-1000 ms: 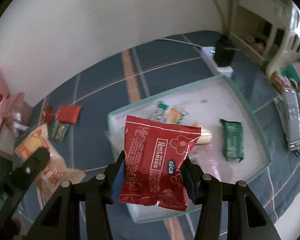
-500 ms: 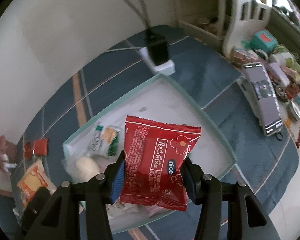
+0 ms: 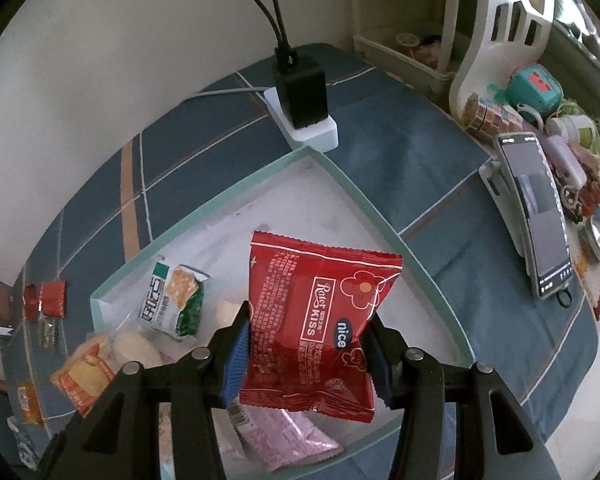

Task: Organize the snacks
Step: 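Carry both packets over the white tray and open both tools to release, then move both tools away from the tray toward the remaining snacks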

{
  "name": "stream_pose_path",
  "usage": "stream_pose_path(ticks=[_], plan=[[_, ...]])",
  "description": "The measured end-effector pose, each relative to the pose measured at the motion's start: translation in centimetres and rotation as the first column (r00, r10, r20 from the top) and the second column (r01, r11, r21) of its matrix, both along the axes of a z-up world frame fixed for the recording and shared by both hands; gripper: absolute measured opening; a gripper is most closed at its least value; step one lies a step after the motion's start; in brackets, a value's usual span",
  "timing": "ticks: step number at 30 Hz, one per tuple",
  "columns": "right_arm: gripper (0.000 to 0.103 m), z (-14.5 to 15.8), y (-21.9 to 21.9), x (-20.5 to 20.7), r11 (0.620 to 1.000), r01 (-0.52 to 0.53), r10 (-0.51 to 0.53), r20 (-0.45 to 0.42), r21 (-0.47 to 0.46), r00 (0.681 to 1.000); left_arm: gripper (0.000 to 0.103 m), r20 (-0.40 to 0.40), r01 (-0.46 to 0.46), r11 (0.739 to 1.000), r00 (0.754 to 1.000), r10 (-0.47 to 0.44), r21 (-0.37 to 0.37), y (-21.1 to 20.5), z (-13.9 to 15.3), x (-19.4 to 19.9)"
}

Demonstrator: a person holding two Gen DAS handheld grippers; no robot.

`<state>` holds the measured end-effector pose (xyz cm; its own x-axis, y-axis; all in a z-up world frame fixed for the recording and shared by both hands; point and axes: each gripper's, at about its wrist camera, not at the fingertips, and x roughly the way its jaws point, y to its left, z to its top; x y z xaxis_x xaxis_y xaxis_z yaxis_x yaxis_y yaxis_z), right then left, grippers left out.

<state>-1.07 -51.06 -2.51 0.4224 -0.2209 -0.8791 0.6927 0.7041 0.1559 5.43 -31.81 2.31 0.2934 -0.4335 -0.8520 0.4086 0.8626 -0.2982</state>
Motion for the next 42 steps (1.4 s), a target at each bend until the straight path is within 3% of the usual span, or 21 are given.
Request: stream_pose_path(ticks=[6, 21, 24, 25, 30, 32, 42], plan=[[0.054, -0.2, 0.1, 0.8, 0.998, -0.027, 0.027, -0.004, -0.064, 1.000, 0.039, 0.021, 0.025, 1.000, 0.999, -0.025, -0.006, -1.1, -0.6, 0.1], [0.054, -0.8, 0.0, 1.4, 0.997, -0.034, 0.033, -0.019, -0.071, 0.999, 0.039, 0.055, 0.053, 0.999, 0.997, -0.053, -0.005, -2.5, -0.9, 0.3], [0.060, -0.7, 0.0, 1.4, 0.997, -0.035, 0.033, -0.025, -0.070, 0.999, 0.049, 0.046, 0.045, 0.999, 0.998, -0.045, -0.011, -2.4, -0.7, 0.4], [0.067, -0.6, -0.1, 1.4, 0.997, -0.037, 0.035, -0.025, -0.068, 0.999, 0.053, 0.046, 0.043, 0.999, 0.998, -0.043, -0.014, -2.3, -0.5, 0.5], [0.075, -0.1, -0.2, 1.1, 0.998, -0.022, 0.019, -0.045, -0.066, 0.999, 0.057, 0.056, 0.023, 1.000, 0.998, -0.022, -0.018, -1.7, 0.9, 0.6], [0.080, 0.0, -0.1, 1.0, 0.998, -0.018, 0.014, -0.057, -0.060, 0.998, 0.067, 0.044, 0.001, 1.000, 0.999, -0.001, -0.015, -1.3, 1.2, 0.8], [0.093, 1.5, 2.1, 1.0, 0.994, -0.074, 0.068, -0.085, -0.077, 0.994, 0.083, -0.010, -0.194, 0.980, 0.981, 0.195, 0.048, 3.0, 2.2, 2.5]])
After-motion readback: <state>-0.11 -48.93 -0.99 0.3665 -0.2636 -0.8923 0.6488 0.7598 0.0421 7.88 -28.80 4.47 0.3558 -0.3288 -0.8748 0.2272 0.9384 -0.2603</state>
